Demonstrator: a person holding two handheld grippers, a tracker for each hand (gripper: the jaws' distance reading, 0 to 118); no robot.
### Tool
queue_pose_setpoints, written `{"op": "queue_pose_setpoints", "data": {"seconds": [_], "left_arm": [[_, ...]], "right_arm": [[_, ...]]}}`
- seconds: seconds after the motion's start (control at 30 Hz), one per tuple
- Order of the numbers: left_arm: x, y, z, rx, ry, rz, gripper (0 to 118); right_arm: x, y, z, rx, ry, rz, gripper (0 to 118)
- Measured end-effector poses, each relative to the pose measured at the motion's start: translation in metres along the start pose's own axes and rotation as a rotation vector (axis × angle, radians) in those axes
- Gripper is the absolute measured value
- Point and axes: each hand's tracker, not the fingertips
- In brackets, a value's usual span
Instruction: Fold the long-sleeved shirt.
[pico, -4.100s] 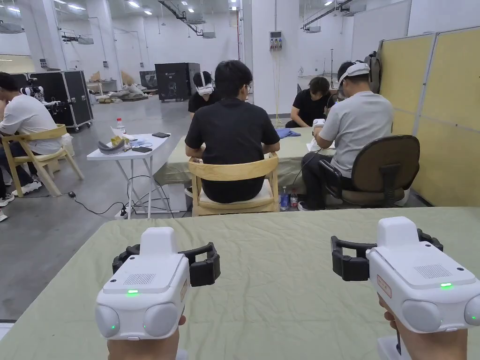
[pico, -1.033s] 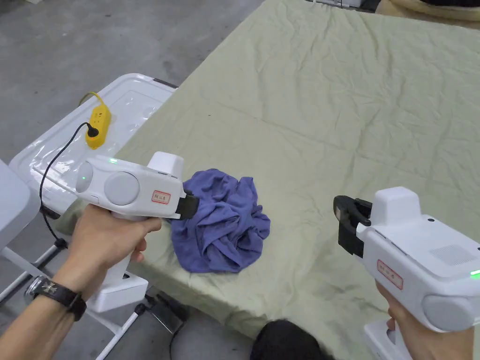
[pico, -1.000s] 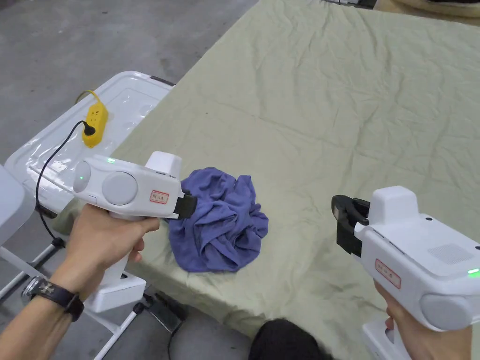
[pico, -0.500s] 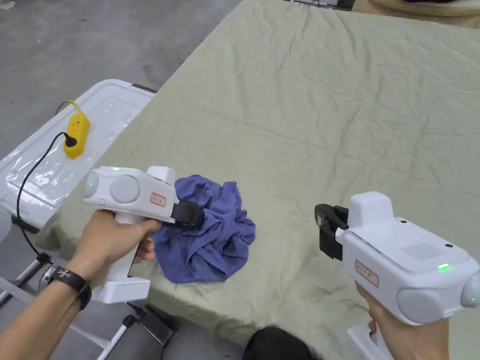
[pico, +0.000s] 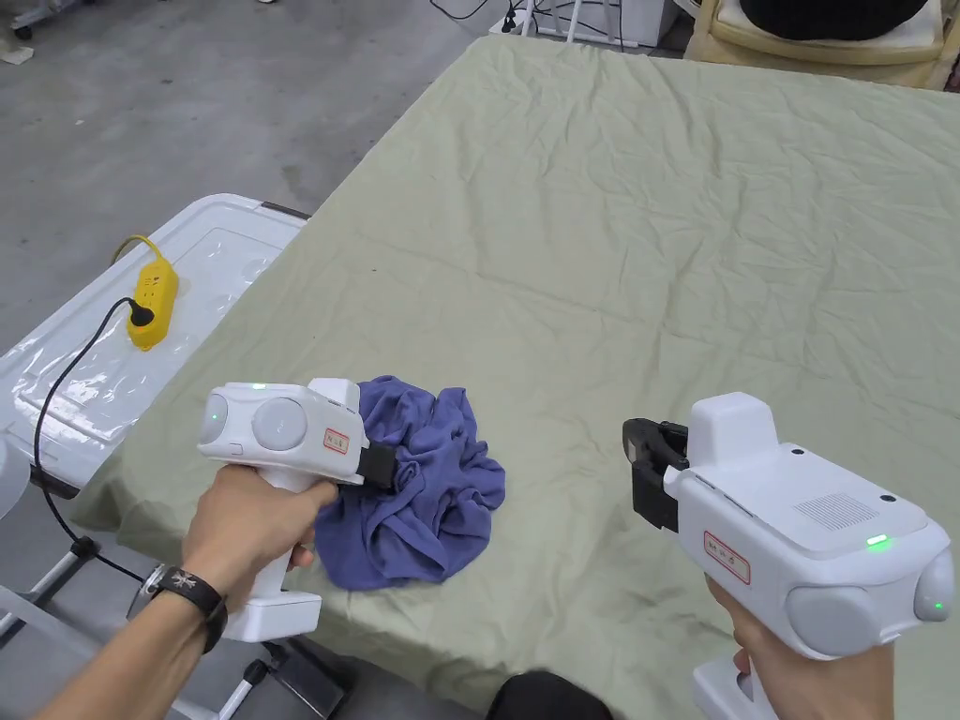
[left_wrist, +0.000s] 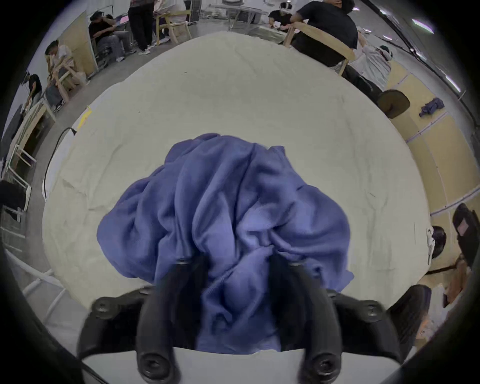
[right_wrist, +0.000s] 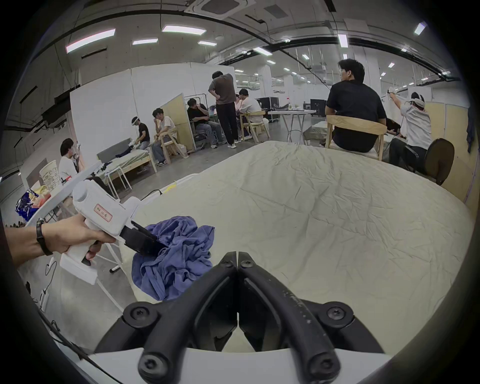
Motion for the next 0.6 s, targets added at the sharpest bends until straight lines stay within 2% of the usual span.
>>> {"op": "queue_pose_setpoints", "data": {"seconds": [0.27,0.37,0.6], "left_arm": [[0.009,-0.022,0.036,0.176,0.014,-0.001,22],[0.019,-0.024,0.067,0.288,0.009,0.012,22],[0.062,-0.007,0.158,0.521,-0.010,-0.082,22]], "right_arm": [[0.004,0.002,0.026,0.041,-0.022,-0.010,1],[0.009,0.007,0.045,0.072,-0.038,-0.021,1],[0.025,0.017,0.106,0.173,-0.095,-0.048,1]]}}
